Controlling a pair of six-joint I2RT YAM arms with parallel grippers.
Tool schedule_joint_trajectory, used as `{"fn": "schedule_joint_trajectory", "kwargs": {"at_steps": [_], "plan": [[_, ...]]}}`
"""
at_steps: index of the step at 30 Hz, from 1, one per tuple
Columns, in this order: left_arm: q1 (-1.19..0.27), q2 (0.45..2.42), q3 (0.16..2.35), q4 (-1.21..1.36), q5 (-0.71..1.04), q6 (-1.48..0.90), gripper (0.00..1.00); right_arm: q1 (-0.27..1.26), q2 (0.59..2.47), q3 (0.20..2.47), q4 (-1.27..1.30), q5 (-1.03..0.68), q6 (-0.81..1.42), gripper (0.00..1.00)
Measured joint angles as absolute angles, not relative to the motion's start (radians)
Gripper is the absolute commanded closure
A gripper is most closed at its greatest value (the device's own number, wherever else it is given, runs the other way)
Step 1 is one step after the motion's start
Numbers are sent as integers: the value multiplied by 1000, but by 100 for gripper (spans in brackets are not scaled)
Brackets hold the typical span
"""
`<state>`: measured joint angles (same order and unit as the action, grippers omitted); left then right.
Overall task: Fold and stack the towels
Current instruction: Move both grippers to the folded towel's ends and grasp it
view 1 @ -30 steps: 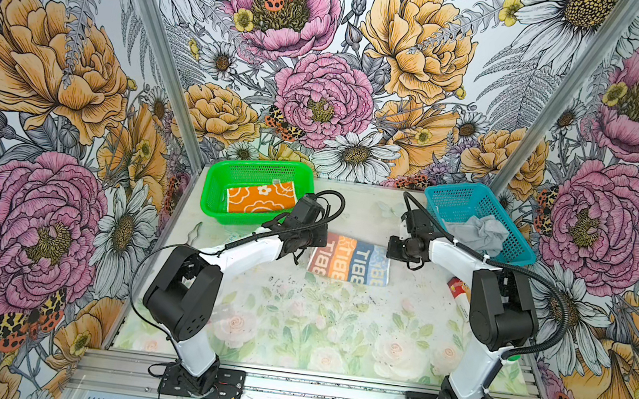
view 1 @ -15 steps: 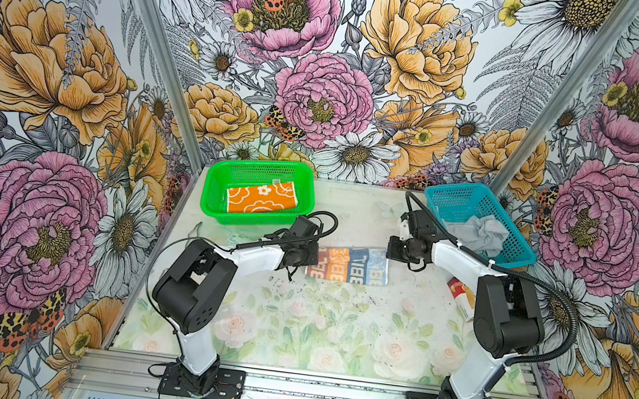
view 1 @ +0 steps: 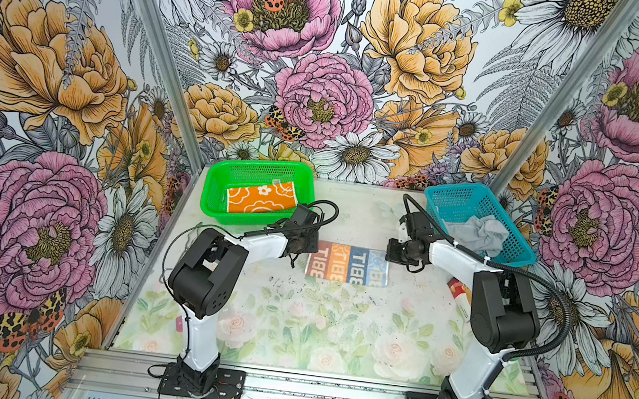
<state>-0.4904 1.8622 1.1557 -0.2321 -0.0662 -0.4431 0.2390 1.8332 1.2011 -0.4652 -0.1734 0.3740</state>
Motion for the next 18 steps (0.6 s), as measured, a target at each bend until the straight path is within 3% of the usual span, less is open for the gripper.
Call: {"fn": "schedule_joint_trajectory", "kwargs": {"at_steps": [3,7,12,18], "plan": [[-516,1803,1134,-234,-98,-422,55,247,1815,1198,-466,-134,372,57],[-566,1681,1104,-210,-70,-421,59,273,1707,1170,-471,-75,383,36],[-556,1720,1080,-107,59,-466,61,349,1633,1175,-453,-102,421,32],[-538,1877,1051,-83,133,-529,61,419,1763,1173,-382,-215,495,32]]}}
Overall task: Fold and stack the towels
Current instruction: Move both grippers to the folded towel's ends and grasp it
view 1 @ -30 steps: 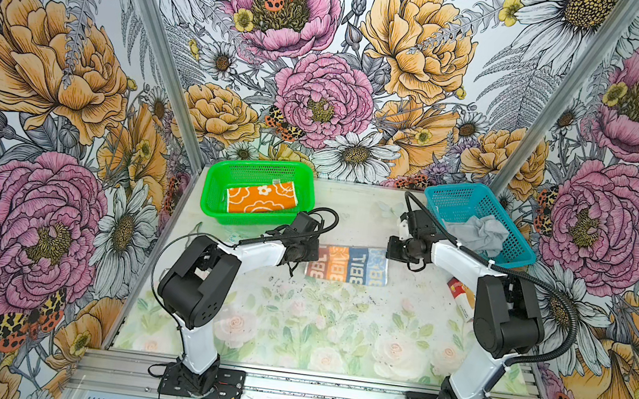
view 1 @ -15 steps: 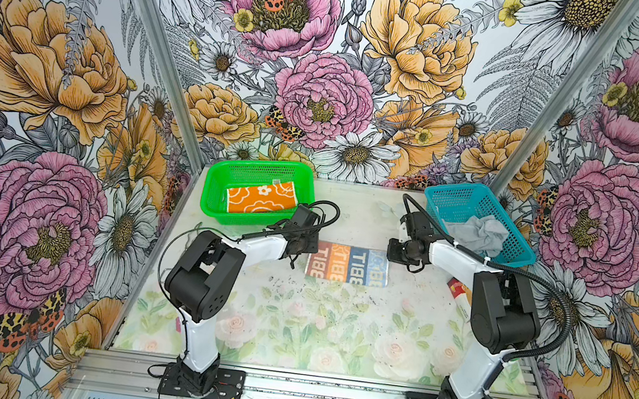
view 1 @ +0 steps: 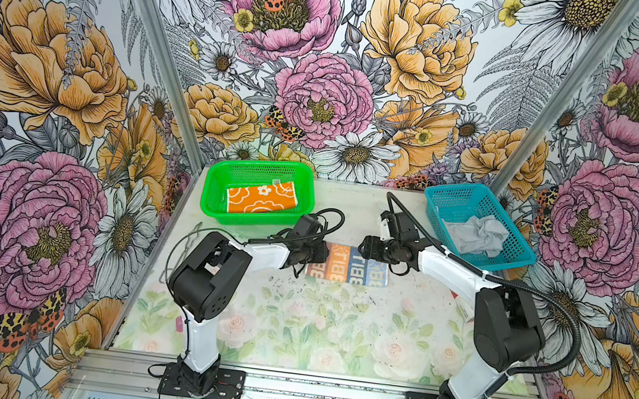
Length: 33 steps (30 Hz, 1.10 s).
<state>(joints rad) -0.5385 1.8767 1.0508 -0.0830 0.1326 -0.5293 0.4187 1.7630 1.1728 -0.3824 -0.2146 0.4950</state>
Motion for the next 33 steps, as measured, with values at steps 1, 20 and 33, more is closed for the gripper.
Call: {"fn": "schedule_joint_trajectory", "kwargs": {"at_steps": [1,20,33], "plan": [[-539,1887,1049,-82,133,-533,60,423,1783,1166,-375,-220,505,32],[-375,1671,902,-123,263,-521,49,371,1792,1043,-333,-218,551,31],[-329,1750,849,-59,436,-554,48,366,1788,1043,-336,-233,542,30]]}}
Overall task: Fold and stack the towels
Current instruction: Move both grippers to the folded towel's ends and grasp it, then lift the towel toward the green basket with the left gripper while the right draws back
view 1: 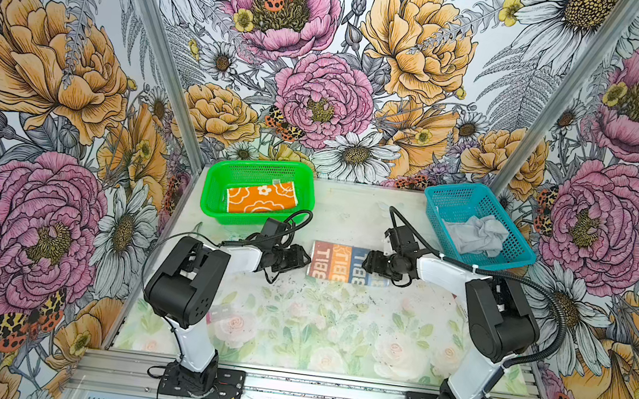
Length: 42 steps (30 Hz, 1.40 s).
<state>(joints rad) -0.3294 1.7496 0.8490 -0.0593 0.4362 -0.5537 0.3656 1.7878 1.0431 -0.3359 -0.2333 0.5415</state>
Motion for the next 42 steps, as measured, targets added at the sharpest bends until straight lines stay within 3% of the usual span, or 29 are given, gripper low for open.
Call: {"fn": "schedule_joint_trajectory", "kwargs": {"at_steps": [9,21,26,33,36,37,42], "plan": [[-320,1811,849,65,538,-591,45,366,1786,1042,-339,-233,538,30],[-323,1891,859,205,642,-651,53,365,1786,1042,-340,-235,531,30],[-340,1900,861,217,640,-679,63,365,1786,1042,-340,-239,530,30],[-369,1900,895,121,600,-688,100,365,1775,1041,-350,-242,523,29],[-378,1900,955,44,572,-675,100,365,1759,1037,-359,-250,510,20],[-382,1900,985,9,561,-667,100,365,1746,1036,-363,-254,503,2],[-417,1900,1211,-244,443,-574,100,365,1613,1011,-371,-260,485,1]]}}
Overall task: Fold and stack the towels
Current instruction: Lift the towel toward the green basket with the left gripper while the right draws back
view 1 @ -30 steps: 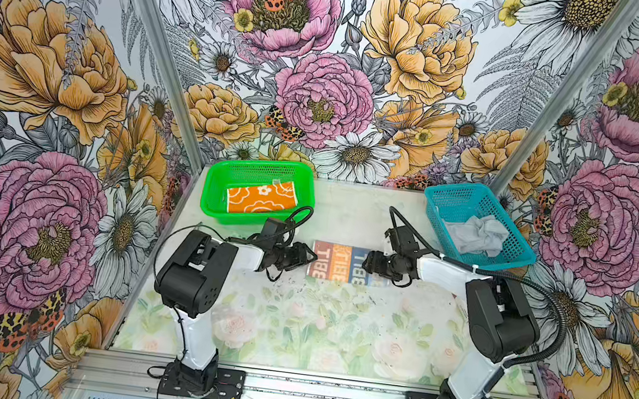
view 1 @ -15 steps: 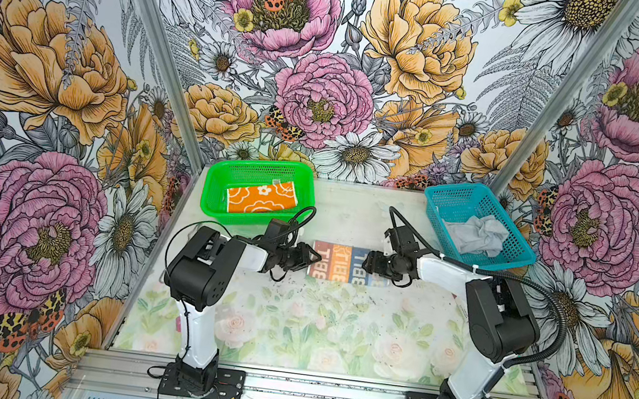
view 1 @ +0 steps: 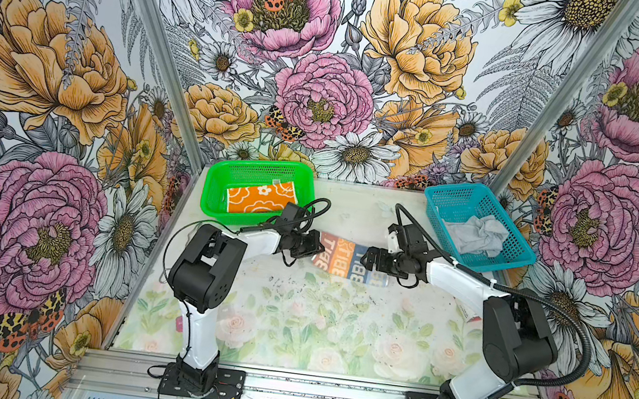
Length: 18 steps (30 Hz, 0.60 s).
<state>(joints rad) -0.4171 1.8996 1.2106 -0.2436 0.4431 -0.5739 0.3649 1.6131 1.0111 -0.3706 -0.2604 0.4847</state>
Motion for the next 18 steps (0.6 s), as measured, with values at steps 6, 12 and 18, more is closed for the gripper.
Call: {"fn": "schedule_joint_trajectory", "kwargs": {"at_steps": [6,12,18], "plan": [[-461,1956,1632,-554,248,-432,100,380,1439,969,-362,-271,493,1],[-452,2147,1997,-773,89,-312,100,492,1341,896,-366,-258,545,1],[-418,2346,2311,-979,-21,-234,100,568,1279,842,-366,-239,599,1]]}}
